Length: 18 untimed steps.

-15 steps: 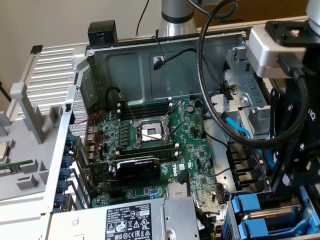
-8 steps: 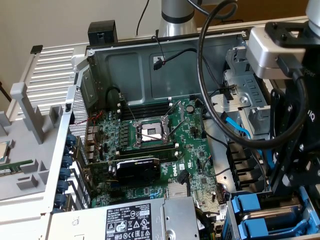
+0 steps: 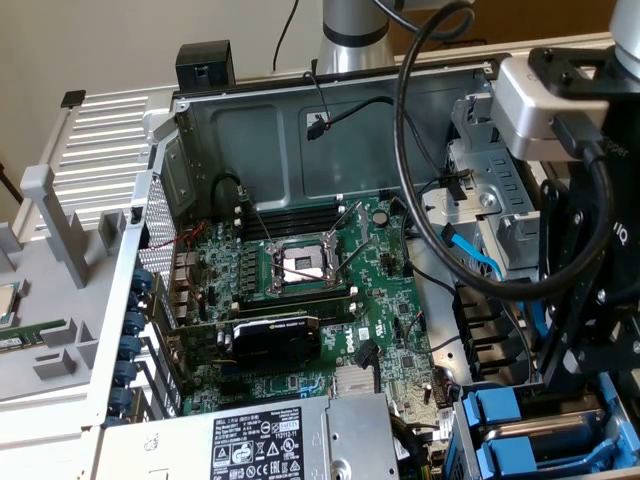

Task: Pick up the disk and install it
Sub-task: 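Insert the first disk wire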

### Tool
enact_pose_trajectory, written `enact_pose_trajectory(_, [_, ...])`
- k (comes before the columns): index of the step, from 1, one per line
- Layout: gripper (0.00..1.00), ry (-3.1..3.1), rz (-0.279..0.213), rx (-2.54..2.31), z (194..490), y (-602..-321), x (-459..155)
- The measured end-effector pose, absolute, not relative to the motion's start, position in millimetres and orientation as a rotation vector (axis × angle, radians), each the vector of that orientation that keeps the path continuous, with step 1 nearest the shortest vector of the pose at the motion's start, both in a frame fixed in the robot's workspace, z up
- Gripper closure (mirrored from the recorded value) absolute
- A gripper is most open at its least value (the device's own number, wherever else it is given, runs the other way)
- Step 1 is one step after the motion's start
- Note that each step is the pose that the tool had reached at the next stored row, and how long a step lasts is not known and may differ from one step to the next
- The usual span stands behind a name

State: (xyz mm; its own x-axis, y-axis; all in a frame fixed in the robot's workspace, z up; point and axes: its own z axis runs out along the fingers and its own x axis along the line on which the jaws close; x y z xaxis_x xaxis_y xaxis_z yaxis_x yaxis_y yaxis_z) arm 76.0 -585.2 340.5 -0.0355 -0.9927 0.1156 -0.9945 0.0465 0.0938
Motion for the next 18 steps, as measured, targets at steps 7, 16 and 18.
enact_pose_trajectory(7, [0.83, -2.160, 0.017, 2.073, 340.1, -585.2, 76.0])
enact_pose_trajectory(16, [0.83, -2.161, 0.015, 2.074, 339.5, -585.5, 76.0])
enact_pose_trajectory(18, [0.83, -2.161, 0.014, 2.074, 339.5, -585.6, 76.0])
